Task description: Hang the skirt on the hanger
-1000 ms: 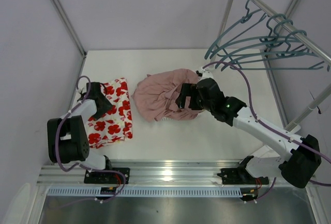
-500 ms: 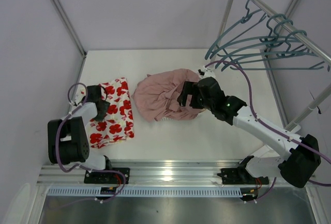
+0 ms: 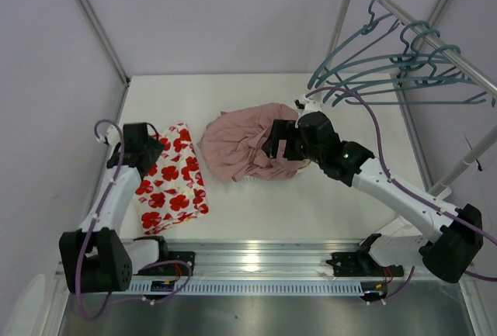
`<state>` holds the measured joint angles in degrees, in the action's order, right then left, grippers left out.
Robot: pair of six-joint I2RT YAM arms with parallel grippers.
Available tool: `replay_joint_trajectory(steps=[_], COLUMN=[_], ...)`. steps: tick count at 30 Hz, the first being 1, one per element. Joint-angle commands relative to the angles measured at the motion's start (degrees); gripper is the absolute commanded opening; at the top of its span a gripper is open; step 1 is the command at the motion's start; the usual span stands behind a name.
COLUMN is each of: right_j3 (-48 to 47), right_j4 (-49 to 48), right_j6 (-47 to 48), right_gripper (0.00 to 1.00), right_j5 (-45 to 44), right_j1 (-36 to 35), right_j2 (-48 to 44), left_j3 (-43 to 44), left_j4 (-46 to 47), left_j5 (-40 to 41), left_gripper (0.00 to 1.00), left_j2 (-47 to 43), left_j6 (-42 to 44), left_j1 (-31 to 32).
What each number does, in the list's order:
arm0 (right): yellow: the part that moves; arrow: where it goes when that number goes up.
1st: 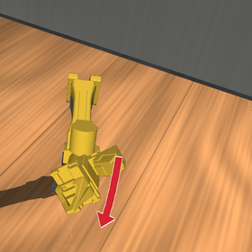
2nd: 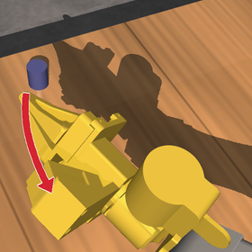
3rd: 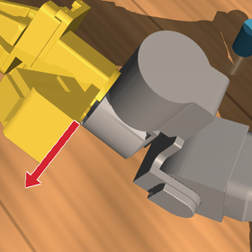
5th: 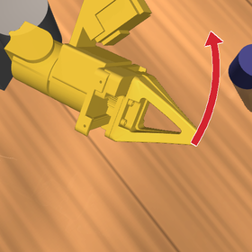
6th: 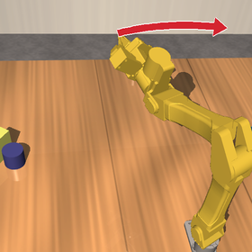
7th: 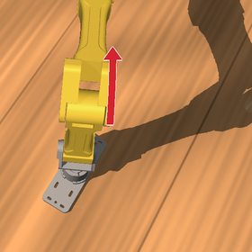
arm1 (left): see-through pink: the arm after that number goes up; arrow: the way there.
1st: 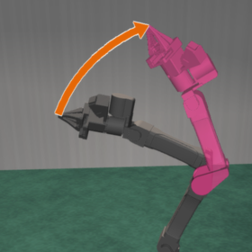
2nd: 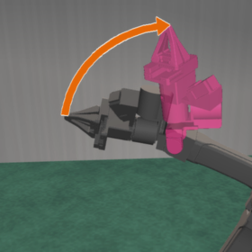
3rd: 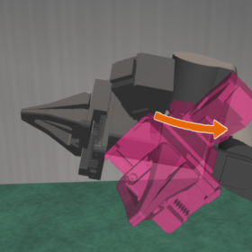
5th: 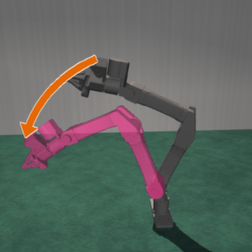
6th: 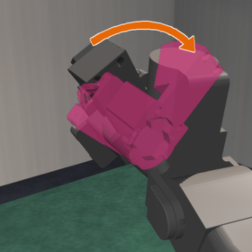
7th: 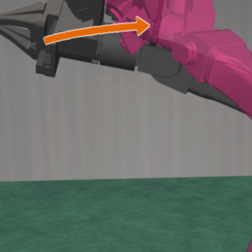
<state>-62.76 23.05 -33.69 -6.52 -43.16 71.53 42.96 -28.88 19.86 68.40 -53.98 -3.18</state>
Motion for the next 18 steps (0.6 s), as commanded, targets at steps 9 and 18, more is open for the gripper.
replay_joint_trajectory(steps=[9, 18], right_j3=[-2.91, 7.21], right_j4=[4.28, 8.94], right_j6=[1.36, -8.40], right_gripper=[0.99, 0.99], right_j5=[-4.54, -12.10], right_j1=[-2.72, -2.72], right_j2=[-4.37, -15.08], left_j3=[17.84, 15.49], left_j4=[0.59, 5.84], left_j5=[-27.94, -23.65], left_gripper=[0.73, 0.68], left_j2=[-8.91, 2.87], left_j6=[36.30, 32.45], left_j1=[8.08, 20.93])
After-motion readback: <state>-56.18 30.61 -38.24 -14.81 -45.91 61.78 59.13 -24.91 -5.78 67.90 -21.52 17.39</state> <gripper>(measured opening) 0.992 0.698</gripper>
